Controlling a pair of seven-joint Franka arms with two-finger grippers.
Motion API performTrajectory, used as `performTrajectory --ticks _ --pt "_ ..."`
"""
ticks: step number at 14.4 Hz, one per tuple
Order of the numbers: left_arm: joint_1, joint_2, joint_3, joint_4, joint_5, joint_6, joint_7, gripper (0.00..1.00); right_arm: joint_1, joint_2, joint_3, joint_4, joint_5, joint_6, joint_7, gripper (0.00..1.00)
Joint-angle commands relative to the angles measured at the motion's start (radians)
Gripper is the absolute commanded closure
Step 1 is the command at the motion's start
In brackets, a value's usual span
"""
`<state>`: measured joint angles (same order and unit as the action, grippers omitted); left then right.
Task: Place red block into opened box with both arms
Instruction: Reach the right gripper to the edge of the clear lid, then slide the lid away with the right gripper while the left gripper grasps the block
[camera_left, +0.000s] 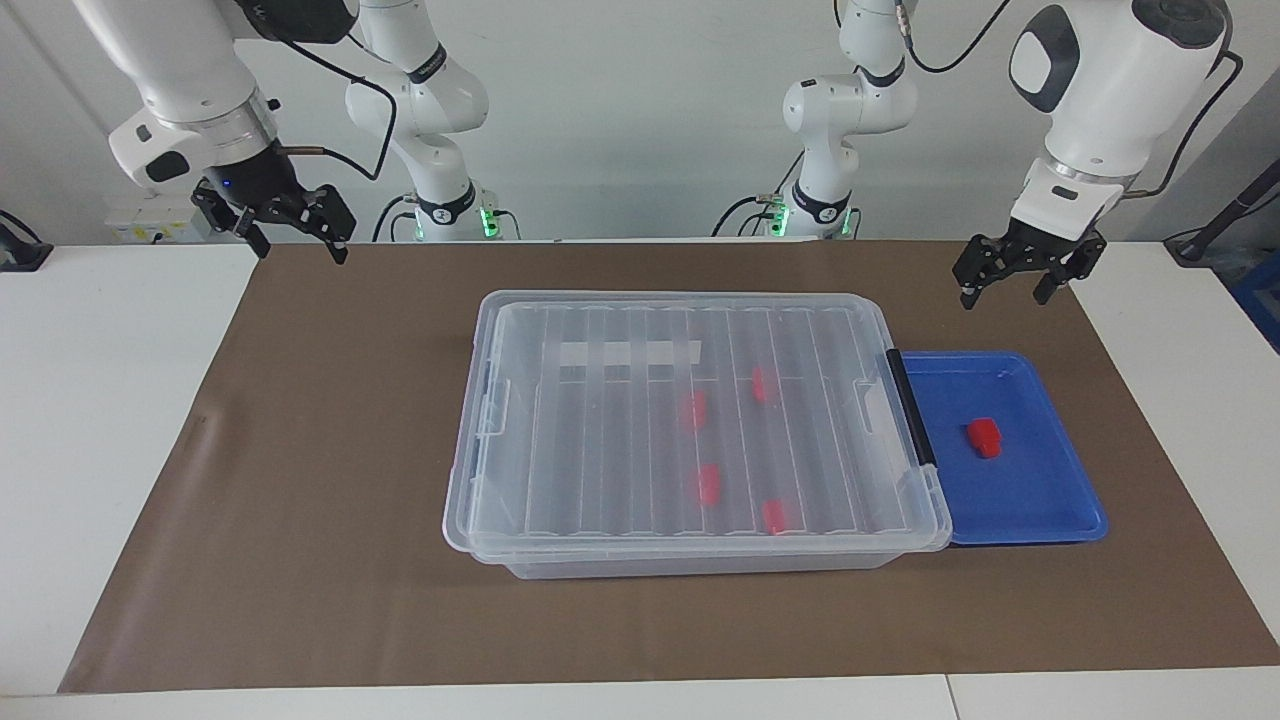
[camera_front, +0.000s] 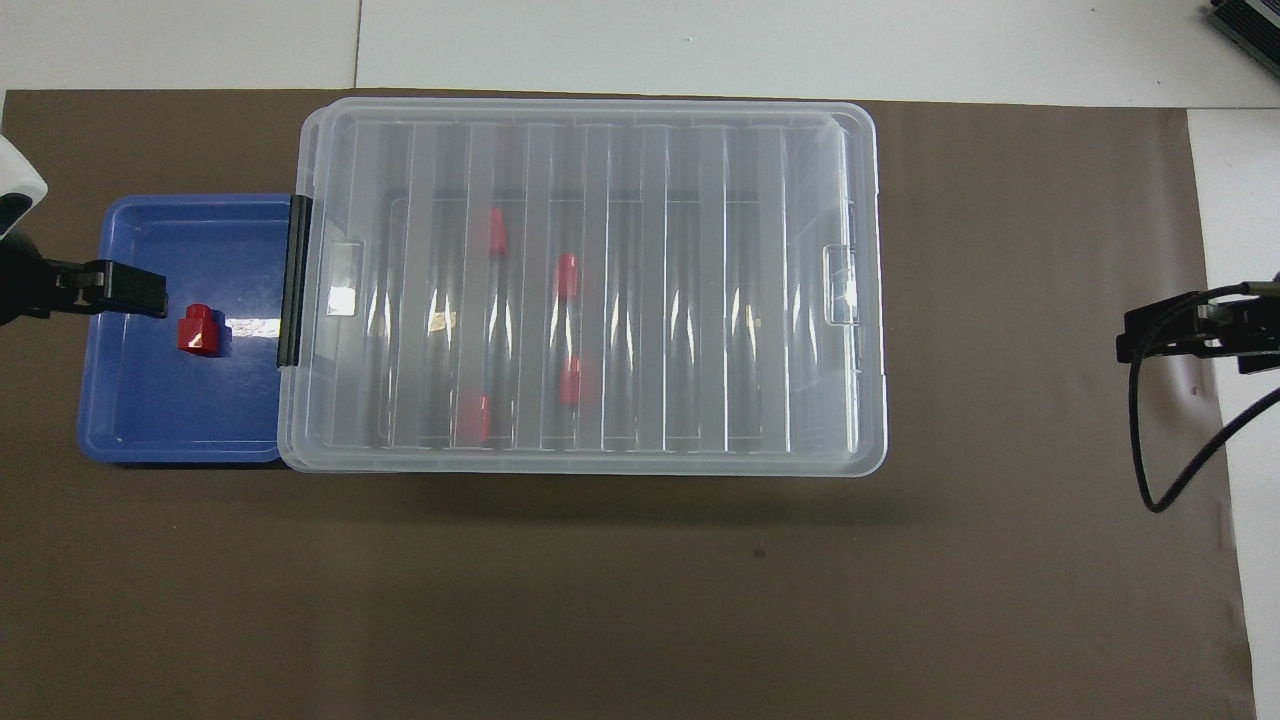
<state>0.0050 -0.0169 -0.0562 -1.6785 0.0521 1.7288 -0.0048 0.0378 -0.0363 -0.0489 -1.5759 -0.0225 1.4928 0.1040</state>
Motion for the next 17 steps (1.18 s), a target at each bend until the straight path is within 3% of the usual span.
performTrajectory --ticks 1,4,6,12,17 --pt "-0.007 -0.009 0.006 0.0 -0.006 -0.015 -0.014 0.0 -0.001 0.006 0.004 0.001 0.001 0.015 -0.001 0.0" --pt "-0.007 -0.009 0.006 0.0 -0.006 -0.015 -0.014 0.0 0.001 0.009 0.006 -0.013 0.004 0.053 0.003 0.0" --pt "-0.007 -0.009 0.006 0.0 -0.006 -0.015 -0.014 0.0 0.039 0.021 0.004 -0.051 0.004 0.162 0.023 0.0" --pt "-0.005 -0.011 0.006 -0.006 -0.006 -0.005 -0.017 0.0 0.141 0.171 0.006 -0.05 0.082 0.401 0.08 0.0" --pt "0.029 -0.024 0.007 -0.049 -0.006 0.054 -0.004 0.0 0.198 0.266 0.008 -0.061 0.092 0.481 0.132 0.0"
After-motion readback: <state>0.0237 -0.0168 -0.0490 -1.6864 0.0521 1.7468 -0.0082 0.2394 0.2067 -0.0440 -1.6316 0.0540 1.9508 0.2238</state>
